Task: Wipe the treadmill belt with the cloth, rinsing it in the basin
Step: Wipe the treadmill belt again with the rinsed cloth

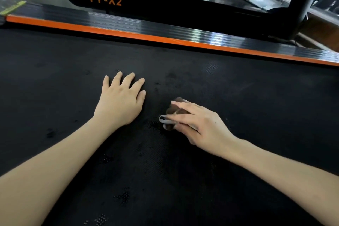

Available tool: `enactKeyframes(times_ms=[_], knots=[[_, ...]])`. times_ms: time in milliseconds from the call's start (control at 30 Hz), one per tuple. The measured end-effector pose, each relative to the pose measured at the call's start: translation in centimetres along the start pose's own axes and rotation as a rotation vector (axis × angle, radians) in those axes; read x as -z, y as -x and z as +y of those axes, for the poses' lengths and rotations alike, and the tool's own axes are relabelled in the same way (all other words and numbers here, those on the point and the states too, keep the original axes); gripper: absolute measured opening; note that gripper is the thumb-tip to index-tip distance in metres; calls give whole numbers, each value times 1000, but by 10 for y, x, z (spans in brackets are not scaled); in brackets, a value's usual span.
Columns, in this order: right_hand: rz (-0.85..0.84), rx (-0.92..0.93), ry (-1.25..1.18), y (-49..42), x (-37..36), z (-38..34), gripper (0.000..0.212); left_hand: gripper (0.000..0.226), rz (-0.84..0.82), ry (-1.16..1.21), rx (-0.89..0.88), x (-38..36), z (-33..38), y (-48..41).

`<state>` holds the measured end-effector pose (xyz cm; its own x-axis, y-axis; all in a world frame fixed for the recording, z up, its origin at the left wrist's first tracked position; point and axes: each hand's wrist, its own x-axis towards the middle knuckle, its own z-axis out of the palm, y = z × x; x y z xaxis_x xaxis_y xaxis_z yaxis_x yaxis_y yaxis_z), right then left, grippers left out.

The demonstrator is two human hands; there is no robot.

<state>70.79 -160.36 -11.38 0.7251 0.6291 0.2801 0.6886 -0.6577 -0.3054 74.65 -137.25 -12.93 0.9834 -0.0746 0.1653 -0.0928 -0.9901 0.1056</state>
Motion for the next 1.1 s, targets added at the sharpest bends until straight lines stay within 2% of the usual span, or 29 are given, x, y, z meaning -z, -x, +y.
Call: enactKeyframes(times_ms=[67,100,233,300,367,467,533,633,767,867,967,1100], knots=[[14,-9,36,-21,3,19,32,54,-14,-7,3,0,0,0],[32,-77,72,-39,4,35,30,54,-23,-6,6,0,-1,0],[180,-504,187,-116,-3,100,31,53,-20,-4,11,0,1,0],[243,-615,221,-141,-11,100,34,52,-6,-13,15,1,1,-1],[228,-577,227,-147,-20,79,32,52,-19,-17,11,2,2,-2],[140,-255,163,-133,-33,39,30,52,-11,-12,6,1,2,-1],[98,-164,127,-127,-33,28,31,52,-16,-1,5,1,0,-1],[109,-238,185,-132,-16,58,30,52,-26,22,-5,1,-5,0],[264,-700,309,-136,7,142,35,53,-19,1,-7,-2,-2,0],[340,-865,306,-160,-2,153,38,53,-16,0,2,-4,0,-1],[338,-785,271,-203,-20,127,41,53,2,-1,-2,-5,0,-2],[253,-486,193,-245,-57,71,36,61,3,-6,-2,-5,-1,-2]])
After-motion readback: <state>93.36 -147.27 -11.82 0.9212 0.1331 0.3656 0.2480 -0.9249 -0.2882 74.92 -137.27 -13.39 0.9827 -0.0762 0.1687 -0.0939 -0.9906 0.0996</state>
